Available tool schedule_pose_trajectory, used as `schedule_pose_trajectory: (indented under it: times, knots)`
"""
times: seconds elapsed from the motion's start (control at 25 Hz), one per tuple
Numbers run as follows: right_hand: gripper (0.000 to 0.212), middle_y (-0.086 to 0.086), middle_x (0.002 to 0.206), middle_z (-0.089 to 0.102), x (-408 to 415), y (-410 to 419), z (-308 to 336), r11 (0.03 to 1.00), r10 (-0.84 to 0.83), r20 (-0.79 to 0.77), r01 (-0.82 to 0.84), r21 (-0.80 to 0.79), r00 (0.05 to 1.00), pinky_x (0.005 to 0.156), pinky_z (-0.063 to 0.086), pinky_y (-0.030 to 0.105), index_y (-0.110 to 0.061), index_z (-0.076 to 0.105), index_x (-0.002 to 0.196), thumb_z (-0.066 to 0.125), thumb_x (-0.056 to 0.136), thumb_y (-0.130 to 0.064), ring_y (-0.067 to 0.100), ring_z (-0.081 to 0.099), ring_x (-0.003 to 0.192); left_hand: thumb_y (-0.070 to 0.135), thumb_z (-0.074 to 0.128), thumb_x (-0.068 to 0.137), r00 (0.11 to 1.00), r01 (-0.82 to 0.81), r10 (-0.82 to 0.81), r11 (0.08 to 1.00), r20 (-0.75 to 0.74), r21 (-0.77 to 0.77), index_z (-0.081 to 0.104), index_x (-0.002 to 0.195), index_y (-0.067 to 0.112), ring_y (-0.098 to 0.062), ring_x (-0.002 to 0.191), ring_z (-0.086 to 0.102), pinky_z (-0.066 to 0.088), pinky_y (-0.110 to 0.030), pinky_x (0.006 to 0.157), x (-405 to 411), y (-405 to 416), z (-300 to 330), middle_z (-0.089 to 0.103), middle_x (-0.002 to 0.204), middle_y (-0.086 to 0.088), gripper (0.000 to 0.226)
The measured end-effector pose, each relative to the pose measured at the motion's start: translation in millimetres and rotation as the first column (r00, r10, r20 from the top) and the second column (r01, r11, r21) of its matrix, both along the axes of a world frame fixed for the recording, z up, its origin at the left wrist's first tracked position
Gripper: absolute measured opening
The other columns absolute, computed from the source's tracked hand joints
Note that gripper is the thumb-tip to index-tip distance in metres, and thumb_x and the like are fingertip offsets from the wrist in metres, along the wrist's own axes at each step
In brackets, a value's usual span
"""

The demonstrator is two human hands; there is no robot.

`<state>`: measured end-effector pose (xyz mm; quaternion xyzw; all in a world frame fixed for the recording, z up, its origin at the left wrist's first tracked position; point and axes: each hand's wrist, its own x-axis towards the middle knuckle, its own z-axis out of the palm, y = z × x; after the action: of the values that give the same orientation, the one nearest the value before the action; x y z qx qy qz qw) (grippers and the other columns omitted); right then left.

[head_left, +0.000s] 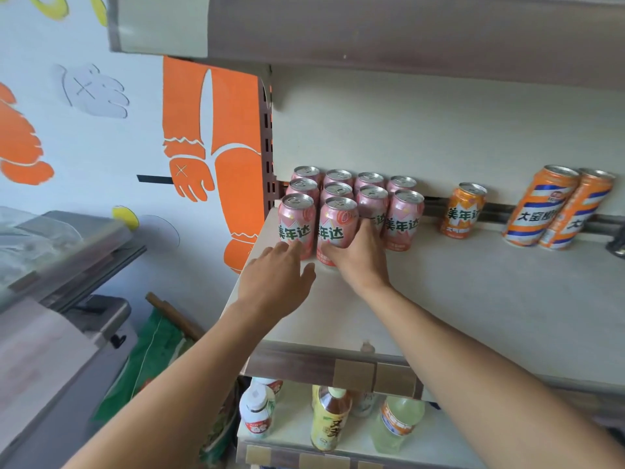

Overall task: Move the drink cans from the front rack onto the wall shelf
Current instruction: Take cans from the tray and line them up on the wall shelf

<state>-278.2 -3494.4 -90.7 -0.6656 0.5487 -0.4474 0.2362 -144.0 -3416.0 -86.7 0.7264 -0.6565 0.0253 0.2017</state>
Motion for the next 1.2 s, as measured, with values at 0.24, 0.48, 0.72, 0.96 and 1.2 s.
schedule_pose_trajectory:
  times: [0.24,0.48,0.72,0.96,1.2]
  knots:
    - [0.055,-0.007,0.100,0.049,9.3,-0.4,-8.3,1.000,0.012,-0.017,-0.012,0.010,1.000,0.071,0.037,0.028,-0.013,0.046,0.111,0.082,0.075,-0.032,0.024,0.060,0.098,0.044,0.043,0.096,1.000,0.003,-0.004,0.999,-0.023,-0.040,0.053,0.121,0.022,-0.024,0.107,0.057,0.046,-0.037,0.077,5.6,-5.8,-2.3,0.061,0.115,0.000,0.035]
    - [0.053,0.008,0.112,0.058,14.6,0.6,-9.5,0.999,-0.025,-0.080,0.027,0.022,0.996,0.070,0.038,0.030,-0.009,0.043,0.112,0.077,0.079,-0.034,0.033,0.060,0.102,0.045,0.043,0.096,1.000,0.008,-0.009,0.999,-0.017,-0.045,0.051,0.122,0.022,-0.025,0.104,0.058,0.045,-0.036,0.075,7.9,-2.3,-1.1,0.060,0.113,-0.001,0.036]
    - [0.052,0.012,0.117,0.056,19.3,1.6,-8.3,0.997,-0.061,-0.130,0.066,0.037,0.990,0.071,0.038,0.031,-0.006,0.044,0.114,0.073,0.080,-0.033,0.036,0.059,0.106,0.044,0.043,0.096,1.000,0.008,-0.009,0.999,-0.007,-0.053,0.050,0.124,0.021,-0.026,0.107,0.057,0.045,-0.037,0.079,9.3,12.3,9.8,0.059,0.116,-0.003,0.037]
    - [0.062,0.008,0.125,0.059,-1.9,27.6,1.4,0.996,0.005,-0.238,0.017,0.089,0.971,0.080,0.047,0.033,-0.010,0.049,0.125,0.075,0.079,-0.042,0.030,0.060,0.111,0.043,0.044,0.096,0.999,0.048,-0.049,0.997,-0.003,-0.052,0.051,0.124,0.019,-0.027,0.108,0.056,0.044,-0.037,0.078,4.5,30.8,19.2,0.058,0.119,-0.004,0.037]
    - [0.049,0.006,0.134,0.052,-80.4,118.3,14.4,0.993,-0.103,-0.609,0.045,-0.110,0.786,0.091,0.048,0.041,-0.016,0.047,0.136,0.052,0.096,-0.042,0.027,0.048,0.123,0.042,0.046,0.095,0.969,0.241,-0.244,0.966,-0.027,-0.087,0.050,0.129,0.020,-0.028,0.114,0.055,0.046,-0.039,0.084,-46.4,46.0,16.0,0.058,0.125,-0.003,0.040]
